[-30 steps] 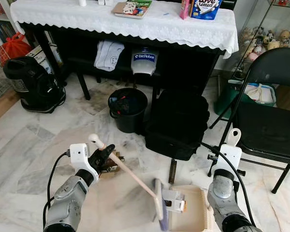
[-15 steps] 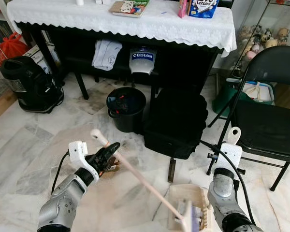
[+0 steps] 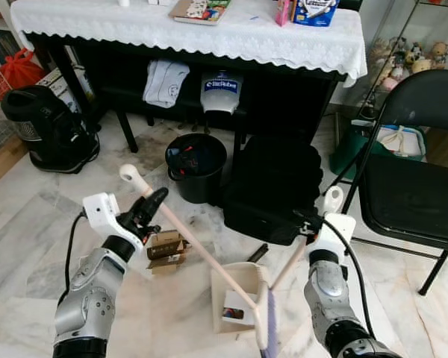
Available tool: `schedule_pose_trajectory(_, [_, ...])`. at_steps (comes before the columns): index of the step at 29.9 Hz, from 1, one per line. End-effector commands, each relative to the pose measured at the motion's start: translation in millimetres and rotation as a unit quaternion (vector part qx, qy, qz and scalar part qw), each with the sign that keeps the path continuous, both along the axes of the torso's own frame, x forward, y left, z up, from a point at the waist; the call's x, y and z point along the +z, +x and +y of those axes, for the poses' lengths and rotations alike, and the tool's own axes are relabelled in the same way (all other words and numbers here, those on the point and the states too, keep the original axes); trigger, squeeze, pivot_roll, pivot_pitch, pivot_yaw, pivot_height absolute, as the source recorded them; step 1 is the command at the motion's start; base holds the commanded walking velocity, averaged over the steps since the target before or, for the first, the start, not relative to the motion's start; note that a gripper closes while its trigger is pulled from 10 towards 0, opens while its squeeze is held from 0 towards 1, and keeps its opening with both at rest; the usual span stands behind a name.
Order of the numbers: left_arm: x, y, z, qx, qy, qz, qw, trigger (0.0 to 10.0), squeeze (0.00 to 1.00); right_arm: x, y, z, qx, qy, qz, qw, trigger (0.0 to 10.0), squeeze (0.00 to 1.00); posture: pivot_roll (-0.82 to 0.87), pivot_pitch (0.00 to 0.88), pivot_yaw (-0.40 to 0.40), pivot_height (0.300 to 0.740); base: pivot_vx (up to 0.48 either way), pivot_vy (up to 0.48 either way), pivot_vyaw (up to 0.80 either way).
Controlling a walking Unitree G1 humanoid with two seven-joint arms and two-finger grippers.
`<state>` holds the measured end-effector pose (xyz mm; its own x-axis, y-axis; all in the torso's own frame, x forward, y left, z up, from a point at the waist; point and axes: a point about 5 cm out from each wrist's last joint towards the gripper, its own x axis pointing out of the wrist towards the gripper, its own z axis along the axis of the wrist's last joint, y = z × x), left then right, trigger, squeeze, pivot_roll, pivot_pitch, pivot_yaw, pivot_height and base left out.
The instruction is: Sweep floor
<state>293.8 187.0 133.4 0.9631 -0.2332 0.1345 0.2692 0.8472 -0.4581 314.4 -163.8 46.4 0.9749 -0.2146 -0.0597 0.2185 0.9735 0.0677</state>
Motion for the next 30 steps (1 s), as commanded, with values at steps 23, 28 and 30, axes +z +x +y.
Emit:
schedule_pose_trajectory(23, [39,0.9,17.7,0.216,0.153,-0.112,0.958,10.0,0.0,14,9.2,1.4,0.019,0.03,-0.039,0.999,10.0,0.0,0.13,0.082,-0.028,0.74,0.0,0.0,0.0])
schedule_pose_trajectory(28, [28,-1.2,14.3,0.206,0.233,-0.112,0.944,10.0,0.0,19,11.7,2.7,0.023,0.036,-0.051,0.998,10.0,0.0,0.12,0.088,-0.023,0.74,0.0,0.0,0.0])
schedule_pose_trajectory(30, [19,-2.5,14.7,0.202,0.261,-0.104,0.938,10.0,0.0,20,12.1,3.0,0.024,0.036,-0.053,0.998,10.0,0.0,0.12,0.089,-0.023,0.74,0.0,0.0,0.0])
